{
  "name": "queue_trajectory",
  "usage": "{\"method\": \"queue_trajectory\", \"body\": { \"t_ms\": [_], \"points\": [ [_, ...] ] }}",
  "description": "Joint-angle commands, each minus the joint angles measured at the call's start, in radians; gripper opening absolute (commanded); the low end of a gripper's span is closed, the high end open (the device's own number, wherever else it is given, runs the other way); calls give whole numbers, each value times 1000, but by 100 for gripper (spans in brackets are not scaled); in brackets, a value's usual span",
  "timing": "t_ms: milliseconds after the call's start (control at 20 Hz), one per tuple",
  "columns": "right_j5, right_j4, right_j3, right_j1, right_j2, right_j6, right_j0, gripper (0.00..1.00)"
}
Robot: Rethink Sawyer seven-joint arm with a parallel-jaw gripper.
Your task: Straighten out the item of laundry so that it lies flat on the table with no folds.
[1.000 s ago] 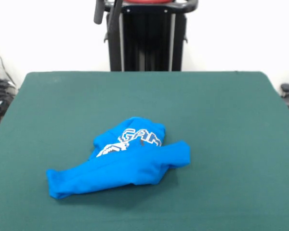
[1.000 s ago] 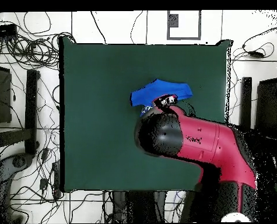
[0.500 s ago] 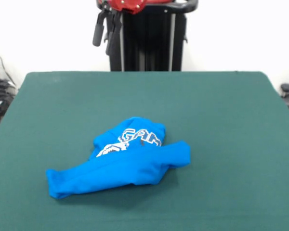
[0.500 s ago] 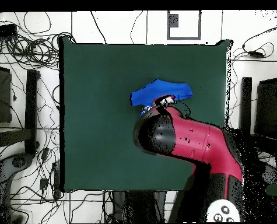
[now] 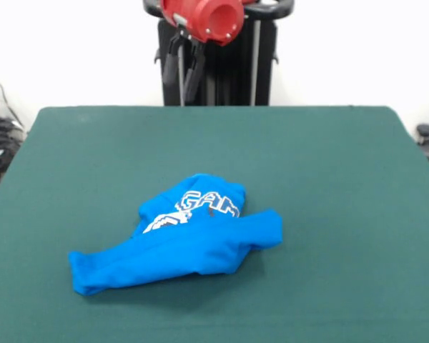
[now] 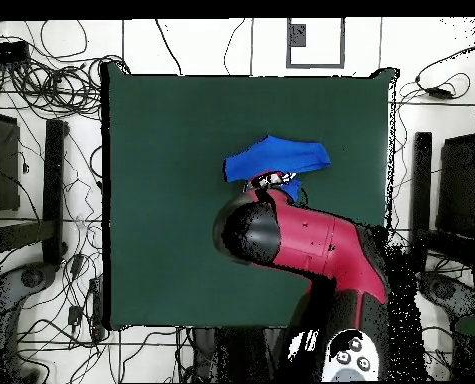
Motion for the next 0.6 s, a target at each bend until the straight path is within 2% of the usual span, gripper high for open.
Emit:
{"method": "queue_trajectory", "body": {
  "t_ms": [50,600],
  "points": [
    [-80,79,104,64,-7,258,55,100],
    [-82,174,98,98,-64,267,114,100]
  ]
}}
